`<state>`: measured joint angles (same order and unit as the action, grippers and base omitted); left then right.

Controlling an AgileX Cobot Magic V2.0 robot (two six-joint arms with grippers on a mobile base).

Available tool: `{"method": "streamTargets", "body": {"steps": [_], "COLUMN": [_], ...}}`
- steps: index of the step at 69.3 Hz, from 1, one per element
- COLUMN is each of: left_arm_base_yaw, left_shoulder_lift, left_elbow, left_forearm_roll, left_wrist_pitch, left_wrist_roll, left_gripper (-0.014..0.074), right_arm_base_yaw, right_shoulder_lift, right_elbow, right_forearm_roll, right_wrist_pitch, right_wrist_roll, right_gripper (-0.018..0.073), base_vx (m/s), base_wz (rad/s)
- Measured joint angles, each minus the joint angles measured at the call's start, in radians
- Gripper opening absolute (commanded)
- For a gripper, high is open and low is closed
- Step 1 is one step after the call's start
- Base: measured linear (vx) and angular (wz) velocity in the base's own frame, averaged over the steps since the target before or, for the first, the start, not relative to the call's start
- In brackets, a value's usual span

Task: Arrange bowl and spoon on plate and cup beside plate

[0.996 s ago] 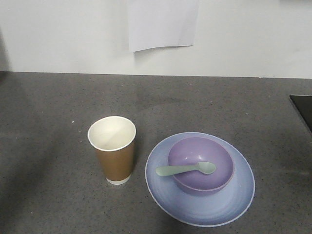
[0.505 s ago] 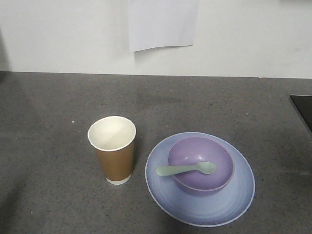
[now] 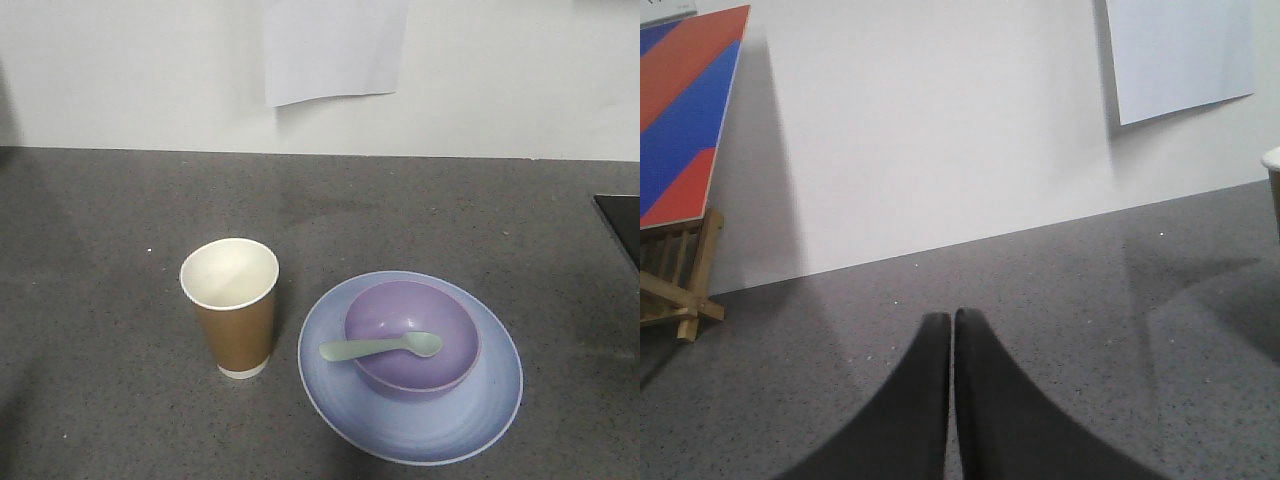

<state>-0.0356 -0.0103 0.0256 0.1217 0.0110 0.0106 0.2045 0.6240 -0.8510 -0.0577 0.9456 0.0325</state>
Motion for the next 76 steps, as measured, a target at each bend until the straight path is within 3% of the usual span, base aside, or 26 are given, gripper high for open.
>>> {"method": "streamTargets", "body": {"steps": [57, 65, 76], "left_arm_base_yaw": [0.000, 0.000, 0.000], "left_shoulder_lift": [0.000, 0.000, 0.000], "left_elbow": [0.000, 0.000, 0.000], "left_forearm_roll": [0.001, 0.001, 0.001], "left_wrist_pitch": [0.000, 0.000, 0.000], "left_wrist_roll": [0.000, 0.000, 0.000], "left_gripper": [-0.0008, -0.0008, -0.0008], "right_arm_base_yaw": [0.000, 0.000, 0.000], "right_shoulder_lift": [-0.006, -0.048, -0.146], "right_elbow": [0.007, 0.098, 0.337], "right_forearm_roll": [-0.007, -0.032, -0.049], "right_wrist_pitch": [-0.010, -0.132, -0.418], "right_wrist_roll": [-0.002, -0.002, -0.002], "right_gripper": [-0.0011, -0.0011, -0.0011], "base_vx": [0.00, 0.00, 0.00], "base_wz": [0.00, 0.00, 0.00]}}
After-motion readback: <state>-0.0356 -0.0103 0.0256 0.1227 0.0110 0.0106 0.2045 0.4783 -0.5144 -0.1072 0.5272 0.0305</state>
